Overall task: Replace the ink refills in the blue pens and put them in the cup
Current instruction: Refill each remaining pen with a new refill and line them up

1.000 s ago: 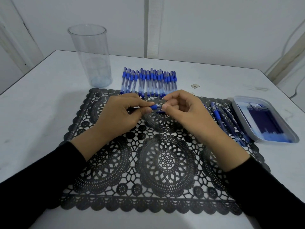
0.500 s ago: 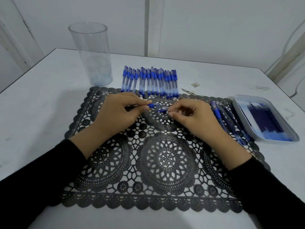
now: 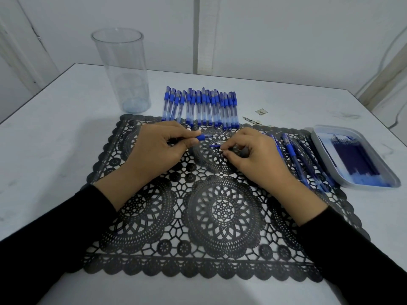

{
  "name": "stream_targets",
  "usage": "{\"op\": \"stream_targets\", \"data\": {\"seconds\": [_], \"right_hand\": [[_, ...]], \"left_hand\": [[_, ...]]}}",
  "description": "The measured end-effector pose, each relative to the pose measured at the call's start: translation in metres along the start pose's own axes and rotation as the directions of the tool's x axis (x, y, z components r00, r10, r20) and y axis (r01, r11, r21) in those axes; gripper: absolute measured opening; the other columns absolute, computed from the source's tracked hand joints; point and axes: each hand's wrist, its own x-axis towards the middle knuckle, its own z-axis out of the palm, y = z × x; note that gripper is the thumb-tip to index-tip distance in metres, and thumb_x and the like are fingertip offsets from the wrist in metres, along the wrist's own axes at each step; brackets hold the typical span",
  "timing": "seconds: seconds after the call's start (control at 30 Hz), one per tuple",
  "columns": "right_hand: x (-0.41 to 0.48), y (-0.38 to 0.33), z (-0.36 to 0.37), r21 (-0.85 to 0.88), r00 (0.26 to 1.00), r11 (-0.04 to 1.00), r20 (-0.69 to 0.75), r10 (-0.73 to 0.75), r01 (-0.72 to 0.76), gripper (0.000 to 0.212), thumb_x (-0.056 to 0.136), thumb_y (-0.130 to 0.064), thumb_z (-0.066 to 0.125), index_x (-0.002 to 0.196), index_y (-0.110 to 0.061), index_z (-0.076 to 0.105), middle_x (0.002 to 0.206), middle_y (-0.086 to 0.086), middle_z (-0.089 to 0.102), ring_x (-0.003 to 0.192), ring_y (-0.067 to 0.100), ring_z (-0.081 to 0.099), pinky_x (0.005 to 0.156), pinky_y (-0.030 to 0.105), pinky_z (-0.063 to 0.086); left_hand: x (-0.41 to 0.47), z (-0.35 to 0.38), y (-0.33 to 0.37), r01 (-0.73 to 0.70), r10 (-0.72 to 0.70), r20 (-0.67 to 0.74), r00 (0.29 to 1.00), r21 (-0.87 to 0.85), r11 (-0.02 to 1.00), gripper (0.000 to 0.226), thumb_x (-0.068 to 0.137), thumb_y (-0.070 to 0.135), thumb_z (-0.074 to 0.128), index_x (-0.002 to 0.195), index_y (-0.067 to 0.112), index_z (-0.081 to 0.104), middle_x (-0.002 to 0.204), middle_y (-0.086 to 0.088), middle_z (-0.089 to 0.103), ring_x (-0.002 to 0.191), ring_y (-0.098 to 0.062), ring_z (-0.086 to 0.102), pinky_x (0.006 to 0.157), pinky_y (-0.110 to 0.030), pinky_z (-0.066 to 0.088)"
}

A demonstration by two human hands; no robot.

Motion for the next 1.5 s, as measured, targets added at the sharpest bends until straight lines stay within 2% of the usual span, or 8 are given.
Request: {"op": "stream_targets", "data": {"seconds": [0.2,0.43,0.67,0.8,0.93,1.13,1.3,1.5], "right_hand": [[0.001,0.001,-0.005,0.046,0.999,0.998,-0.033,0.032,-0.031,0.011,0.082,-0.01,0.076,0.09,-0.017,0.076,0.092,0.0,0.066,0.076,0.003,0.058,0.069,0.006,0.043],[-0.001,-0.019,-0.005,0.335,0.995,0.937,0.011,0.097,-0.095,0.039,0.081,-0.027,0.078,0.119,-0.029,0.068,0.093,-0.013,0.068,0.076,0.008,0.059,0.07,0.022,0.052],[0.002,-0.024,-0.004,0.488,0.987,0.862,-0.007,0.161,-0.137,0.014,0.083,-0.018,0.076,0.097,-0.017,0.076,0.073,-0.002,0.067,0.064,0.01,0.054,0.059,0.021,0.048],[0.002,-0.02,-0.014,0.608,0.973,0.771,0.014,0.231,-0.191,0.01,0.082,-0.012,0.076,0.091,-0.017,0.076,0.078,0.005,0.066,0.069,0.014,0.052,0.065,0.021,0.048],[0.003,-0.01,-0.026,0.656,0.964,0.722,0.036,0.264,-0.222,0.012,0.08,-0.013,0.077,0.086,-0.024,0.076,0.086,0.027,0.062,0.076,0.022,0.054,0.079,0.035,0.052],[0.004,0.001,-0.039,0.784,0.955,0.587,0.024,0.296,-0.202,0.016,0.072,-0.012,0.075,0.088,-0.013,0.072,0.083,0.0,0.074,0.068,0.006,0.064,0.065,0.016,0.05],[0.001,0.01,-0.058,0.889,0.925,0.432,-0.026,0.378,-0.151,0.021,0.073,-0.006,0.072,0.094,-0.007,0.069,0.083,0.001,0.071,0.067,0.009,0.058,0.063,0.019,0.048],[-0.003,0.028,-0.087,0.927,0.814,0.366,-0.152,0.561,-0.079,0.014,0.084,-0.003,0.07,0.092,-0.012,0.064,0.084,0.005,0.07,0.064,0.009,0.055,0.059,0.02,0.043]], "left_hand": [[0.0,0.0,0.0,-0.016,0.016,0.009,1.0,0.004,1.0,0.025,0.082,0.009,0.079,0.106,0.012,0.075,0.092,0.006,0.074,0.085,-0.004,0.068,0.077,-0.011,0.053],[0.0,0.004,0.005,-0.033,0.032,-0.014,0.999,-0.051,0.998,0.024,0.082,0.012,0.079,0.106,0.011,0.076,0.09,0.005,0.075,0.079,-0.006,0.069,0.075,-0.019,0.056],[0.001,0.006,0.008,-0.069,0.068,-0.016,0.998,-0.073,0.995,0.024,0.083,0.012,0.077,0.107,0.01,0.074,0.09,0.004,0.074,0.079,-0.007,0.069,0.073,-0.016,0.055],[0.001,0.003,0.004,-0.053,0.052,-0.016,0.998,-0.068,0.996,0.024,0.083,0.011,0.078,0.107,0.008,0.075,0.09,0.006,0.073,0.079,-0.002,0.067,0.073,-0.012,0.052],[0.002,-0.001,0.001,-0.044,0.042,-0.028,0.999,-0.074,0.996,0.024,0.083,0.012,0.077,0.106,0.007,0.075,0.093,0.006,0.074,0.083,0.0,0.069,0.077,-0.012,0.052],[0.004,-0.003,-0.003,-0.03,0.027,-0.041,0.999,-0.073,0.997,0.024,0.084,0.013,0.077,0.107,0.008,0.075,0.094,0.009,0.073,0.084,0.001,0.069,0.077,-0.012,0.052],[0.006,-0.001,-0.003,0.011,-0.016,-0.07,0.997,-0.081,0.997,0.023,0.085,0.015,0.076,0.108,0.009,0.076,0.094,0.005,0.074,0.083,-0.003,0.069,0.079,-0.016,0.053],[0.015,0.01,0.004,-0.011,0.009,-0.039,0.999,-0.058,0.998,0.022,0.086,0.016,0.075,0.108,0.014,0.075,0.094,0.005,0.074,0.084,-0.007,0.069,0.079,-0.015,0.053]]}}
